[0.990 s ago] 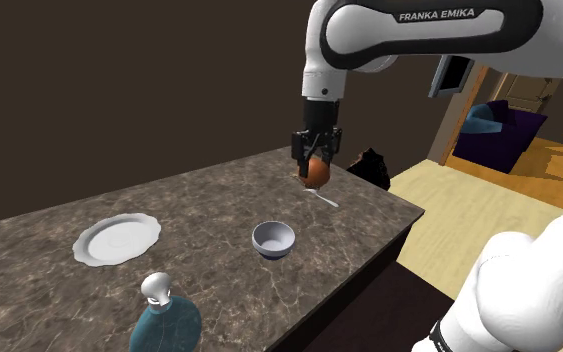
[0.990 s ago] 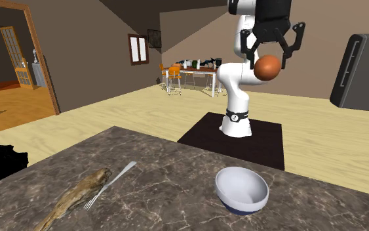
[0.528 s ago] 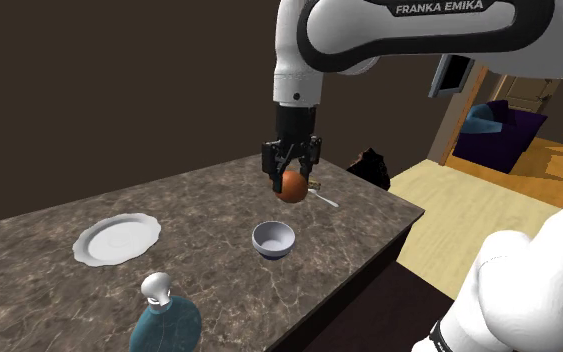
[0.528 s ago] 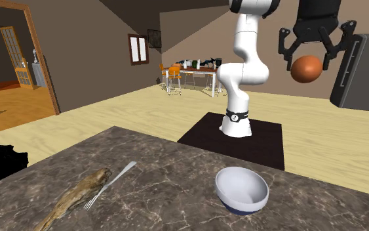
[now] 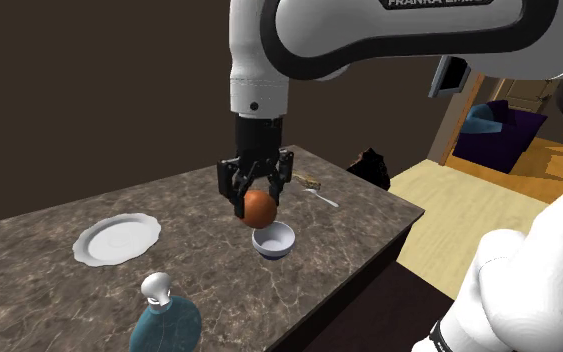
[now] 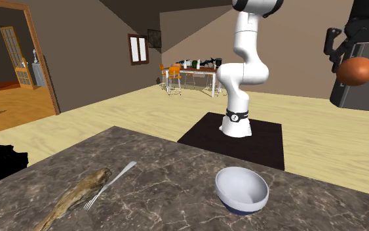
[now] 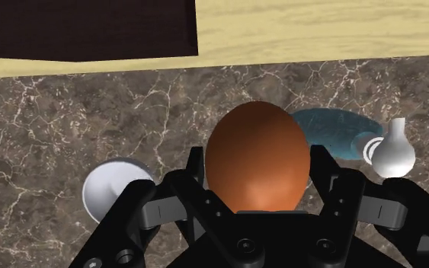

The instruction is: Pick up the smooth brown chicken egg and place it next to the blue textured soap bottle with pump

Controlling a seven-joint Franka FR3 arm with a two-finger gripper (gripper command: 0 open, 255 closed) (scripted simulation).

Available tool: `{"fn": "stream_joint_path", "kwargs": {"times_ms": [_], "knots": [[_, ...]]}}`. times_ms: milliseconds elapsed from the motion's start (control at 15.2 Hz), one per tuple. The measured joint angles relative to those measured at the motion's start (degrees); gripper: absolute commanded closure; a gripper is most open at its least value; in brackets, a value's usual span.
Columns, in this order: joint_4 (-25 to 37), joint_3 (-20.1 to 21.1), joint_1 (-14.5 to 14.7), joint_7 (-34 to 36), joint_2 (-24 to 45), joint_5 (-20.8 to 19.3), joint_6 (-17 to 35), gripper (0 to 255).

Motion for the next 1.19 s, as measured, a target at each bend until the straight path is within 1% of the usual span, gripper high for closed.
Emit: {"fn": "stream_joint_path", "kwargs": {"times_ms": [264,396,1188], "knots": [[4.51,3.44,2.07,5.76,4.36,-0.56,0.62,255],[4.86,4.43,2.76,7.37,5.58,-0.74,1.68,255],[-2.84,5.11,3.22,7.0,6.67,-0.7,10.46,255]]}}
